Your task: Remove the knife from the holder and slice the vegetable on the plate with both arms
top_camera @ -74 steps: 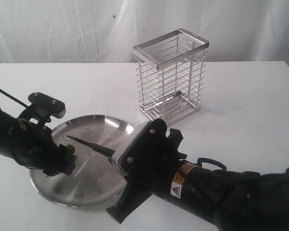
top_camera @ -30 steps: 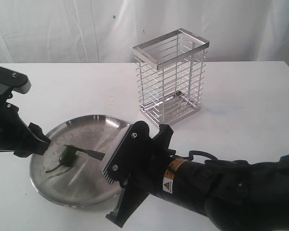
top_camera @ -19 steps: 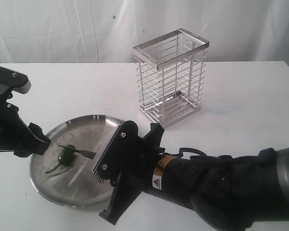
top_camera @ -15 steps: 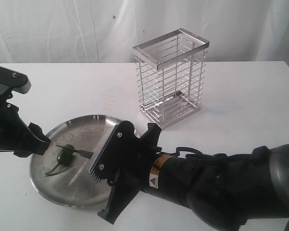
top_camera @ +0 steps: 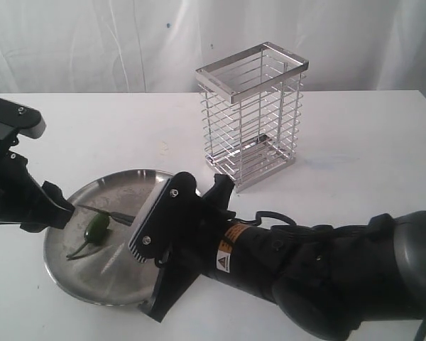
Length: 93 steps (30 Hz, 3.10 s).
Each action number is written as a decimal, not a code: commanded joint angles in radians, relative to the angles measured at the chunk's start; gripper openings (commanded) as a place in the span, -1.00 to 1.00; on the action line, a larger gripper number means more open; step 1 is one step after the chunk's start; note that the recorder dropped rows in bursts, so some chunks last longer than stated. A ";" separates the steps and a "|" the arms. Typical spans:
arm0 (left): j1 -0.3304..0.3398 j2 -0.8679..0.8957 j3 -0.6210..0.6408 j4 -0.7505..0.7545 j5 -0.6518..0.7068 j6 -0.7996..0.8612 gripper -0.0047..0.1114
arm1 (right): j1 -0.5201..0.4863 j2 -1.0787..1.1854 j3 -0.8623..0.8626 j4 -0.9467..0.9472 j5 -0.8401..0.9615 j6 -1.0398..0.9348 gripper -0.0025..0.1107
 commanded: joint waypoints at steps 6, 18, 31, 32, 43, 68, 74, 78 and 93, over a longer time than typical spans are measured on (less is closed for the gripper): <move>0.004 -0.008 0.006 -0.001 0.016 -0.009 0.17 | 0.003 -0.006 -0.004 0.014 -0.018 -0.008 -0.96; 0.004 -0.008 0.006 -0.001 0.019 -0.009 0.16 | -0.026 0.013 -0.004 0.016 0.001 -0.037 -0.96; 0.004 -0.008 0.006 -0.001 0.012 -0.009 0.16 | -0.026 -0.016 -0.014 0.014 -0.011 0.038 -0.96; 0.004 -0.008 0.006 -0.001 0.012 -0.009 0.16 | -0.026 -0.016 -0.014 0.014 -0.002 0.057 -0.96; 0.004 -0.008 0.006 -0.001 0.013 -0.011 0.16 | -0.024 -0.016 -0.009 0.013 0.048 0.135 -0.96; 0.004 -0.008 0.006 -0.003 0.018 -0.013 0.16 | 0.014 0.004 -0.009 0.065 -0.026 0.152 -0.96; 0.004 -0.008 0.006 -0.003 0.020 -0.013 0.16 | 0.014 0.004 -0.009 0.065 0.000 0.152 -0.96; 0.004 -0.008 0.006 -0.003 0.020 -0.013 0.16 | 0.014 0.041 -0.009 0.065 0.030 0.152 -0.96; 0.004 -0.003 0.006 -0.032 -0.037 -0.013 0.07 | 0.014 0.076 -0.032 0.063 0.092 0.154 -0.96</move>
